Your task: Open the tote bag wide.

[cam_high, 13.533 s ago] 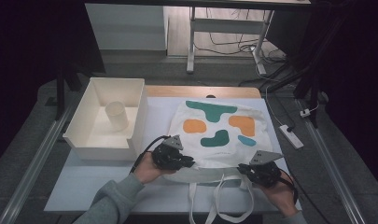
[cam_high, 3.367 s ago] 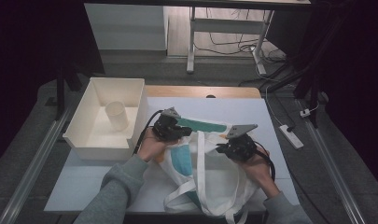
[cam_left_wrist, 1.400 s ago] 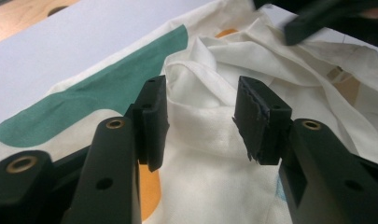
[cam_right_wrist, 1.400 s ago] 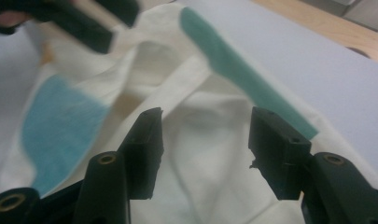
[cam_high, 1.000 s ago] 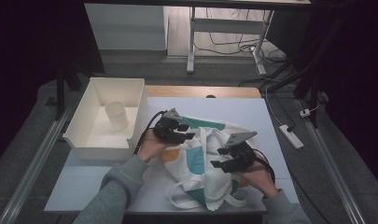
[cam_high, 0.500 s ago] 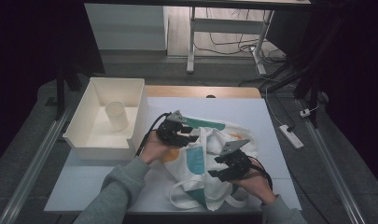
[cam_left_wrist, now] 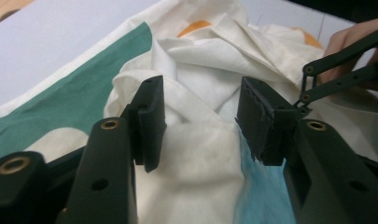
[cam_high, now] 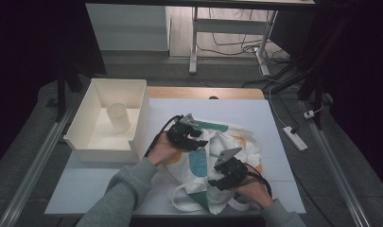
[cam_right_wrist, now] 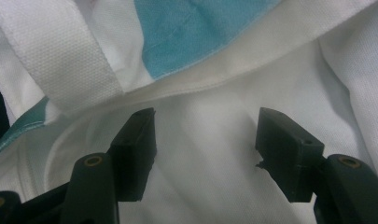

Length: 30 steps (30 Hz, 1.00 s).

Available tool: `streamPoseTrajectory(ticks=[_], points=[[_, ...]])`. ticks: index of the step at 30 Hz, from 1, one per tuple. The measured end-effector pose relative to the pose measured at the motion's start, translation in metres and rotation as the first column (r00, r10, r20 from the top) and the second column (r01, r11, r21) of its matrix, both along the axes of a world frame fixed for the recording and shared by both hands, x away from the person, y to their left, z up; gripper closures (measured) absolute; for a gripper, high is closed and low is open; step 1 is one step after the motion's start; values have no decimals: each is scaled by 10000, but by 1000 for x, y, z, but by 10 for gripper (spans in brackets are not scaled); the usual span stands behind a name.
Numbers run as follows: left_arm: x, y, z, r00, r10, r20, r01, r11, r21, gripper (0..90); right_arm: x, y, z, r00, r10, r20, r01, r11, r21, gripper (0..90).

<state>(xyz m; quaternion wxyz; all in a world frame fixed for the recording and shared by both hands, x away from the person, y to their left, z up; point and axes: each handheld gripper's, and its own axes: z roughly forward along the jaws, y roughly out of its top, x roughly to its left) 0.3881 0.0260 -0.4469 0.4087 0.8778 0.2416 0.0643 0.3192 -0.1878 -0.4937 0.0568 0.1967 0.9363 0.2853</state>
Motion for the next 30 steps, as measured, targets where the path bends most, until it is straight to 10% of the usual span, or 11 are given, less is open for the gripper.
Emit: streamPoseTrajectory(ticks=[15,26,30], points=[[50,-45,-13,9972,324,-679,-218,9882,1516,483,-2,7,-9,9985,462,295,-446,9977,-503,369],[57,-53,-37,9929,9,-1192,288,9685,2474,633,6,18,-14,9984,481,312,-433,9893,-1393,320],[57,-51,-38,9940,-73,-1096,358,9650,2597,726,9,14,-13,9992,356,-173,-372,9942,-1010,560]])
